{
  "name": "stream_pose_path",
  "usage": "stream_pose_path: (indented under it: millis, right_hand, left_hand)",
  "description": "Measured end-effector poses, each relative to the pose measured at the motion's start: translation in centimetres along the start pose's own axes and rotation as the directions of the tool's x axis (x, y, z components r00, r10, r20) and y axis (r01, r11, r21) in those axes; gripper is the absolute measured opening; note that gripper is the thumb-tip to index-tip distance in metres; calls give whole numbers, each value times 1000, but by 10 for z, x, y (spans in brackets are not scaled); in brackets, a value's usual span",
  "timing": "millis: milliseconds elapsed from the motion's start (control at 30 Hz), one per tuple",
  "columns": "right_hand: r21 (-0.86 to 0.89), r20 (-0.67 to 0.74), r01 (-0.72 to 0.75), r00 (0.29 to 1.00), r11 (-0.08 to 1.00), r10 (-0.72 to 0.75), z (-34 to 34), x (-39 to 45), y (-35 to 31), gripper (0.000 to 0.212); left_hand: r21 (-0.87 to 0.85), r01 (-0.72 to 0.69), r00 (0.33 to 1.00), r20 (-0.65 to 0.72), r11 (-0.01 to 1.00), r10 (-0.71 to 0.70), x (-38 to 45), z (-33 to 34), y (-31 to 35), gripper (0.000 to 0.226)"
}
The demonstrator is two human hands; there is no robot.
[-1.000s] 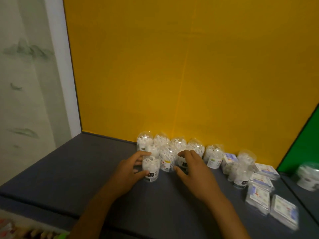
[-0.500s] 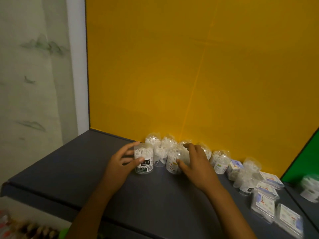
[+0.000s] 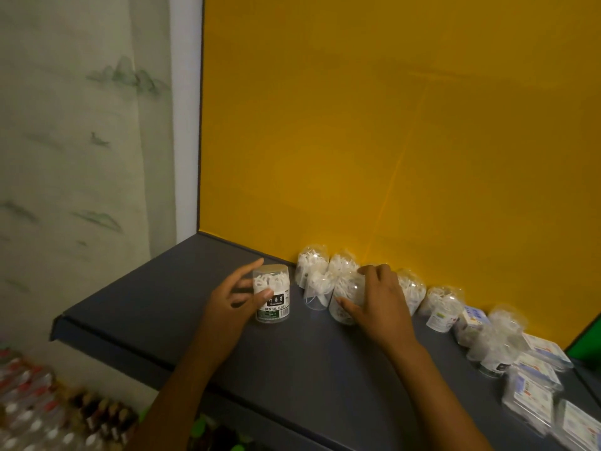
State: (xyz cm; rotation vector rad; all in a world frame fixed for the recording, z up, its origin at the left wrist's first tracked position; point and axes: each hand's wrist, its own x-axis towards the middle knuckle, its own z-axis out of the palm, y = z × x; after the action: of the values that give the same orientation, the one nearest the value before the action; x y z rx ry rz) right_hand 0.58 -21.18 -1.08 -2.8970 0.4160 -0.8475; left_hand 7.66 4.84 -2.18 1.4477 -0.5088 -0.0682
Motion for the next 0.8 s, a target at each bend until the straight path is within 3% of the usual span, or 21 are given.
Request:
stream_pose_path:
  millis: [167, 367, 800]
  right_hand:
    - [189, 11, -29, 1000, 982, 27, -24, -13, 4, 63]
    - [400, -85, -73, 990, 914, 116, -82, -52, 24, 60]
    - [369, -183, -173, 950, 913, 254, -215, -183, 123, 59]
  left_hand:
    - [-10, -45, 999, -11, 999, 45, -9, 13, 14, 50]
    - [-31, -119, 993, 23, 992, 120, -20, 57, 41, 49]
    - [-54, -138, 955, 257, 989, 148, -114, 198, 89, 47]
